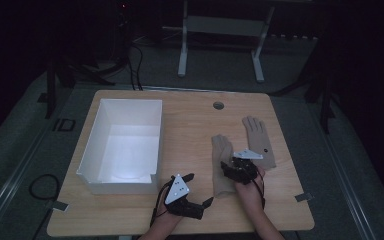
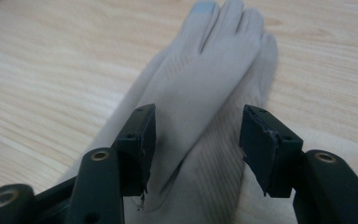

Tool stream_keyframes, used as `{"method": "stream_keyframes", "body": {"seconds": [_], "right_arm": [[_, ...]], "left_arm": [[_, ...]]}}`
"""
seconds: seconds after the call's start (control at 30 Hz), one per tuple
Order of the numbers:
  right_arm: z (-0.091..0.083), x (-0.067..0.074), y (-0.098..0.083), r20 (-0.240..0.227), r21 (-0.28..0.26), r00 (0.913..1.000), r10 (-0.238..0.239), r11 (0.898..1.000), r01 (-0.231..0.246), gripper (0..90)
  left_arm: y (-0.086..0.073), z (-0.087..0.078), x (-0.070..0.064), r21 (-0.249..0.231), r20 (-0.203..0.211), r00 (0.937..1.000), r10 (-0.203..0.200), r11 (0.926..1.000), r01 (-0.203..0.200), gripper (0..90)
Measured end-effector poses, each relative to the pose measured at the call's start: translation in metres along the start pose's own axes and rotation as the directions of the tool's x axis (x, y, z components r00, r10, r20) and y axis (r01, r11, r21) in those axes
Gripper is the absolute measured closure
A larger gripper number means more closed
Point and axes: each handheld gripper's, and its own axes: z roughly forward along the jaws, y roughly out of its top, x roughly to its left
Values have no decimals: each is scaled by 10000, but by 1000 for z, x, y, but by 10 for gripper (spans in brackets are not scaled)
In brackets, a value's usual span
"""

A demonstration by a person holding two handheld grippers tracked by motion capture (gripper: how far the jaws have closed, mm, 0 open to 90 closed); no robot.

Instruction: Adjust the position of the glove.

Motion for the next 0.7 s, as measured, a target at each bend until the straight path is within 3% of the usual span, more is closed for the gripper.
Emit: {"method": "stream_keyframes", "body": {"seconds": [0.1,0.23,0.47,0.5,0.6,0.67,0.7], "right_arm": [[-5,-6,4,-180,-283,9998,20,9996,-25,457],[-18,-24,20,-497,-758,9986,-196,9970,158,483],[-37,-59,42,255,-1460,9981,-557,9875,588,484],[-40,-72,46,393,-1581,9979,-510,9858,566,483],[-42,-92,50,475,-1658,9984,-300,9854,375,480],[-43,-97,50,556,-1667,9983,-177,9857,268,484],[-41,-107,51,629,-1590,9980,9,9872,92,486]], "left_arm": [[0,0,0,4,5,10000,-15,10000,15,2],[0,0,0,8,-2,10000,-17,10000,17,2],[0,0,0,22,-10,10000,-37,10000,37,2],[0,0,0,26,-17,10000,-46,10000,46,2],[0,0,1,21,-19,10000,-72,10000,72,2],[0,0,1,0,-15,10000,-88,10000,88,2],[0,0,1,11,-22,9999,-108,9999,108,2]]}}
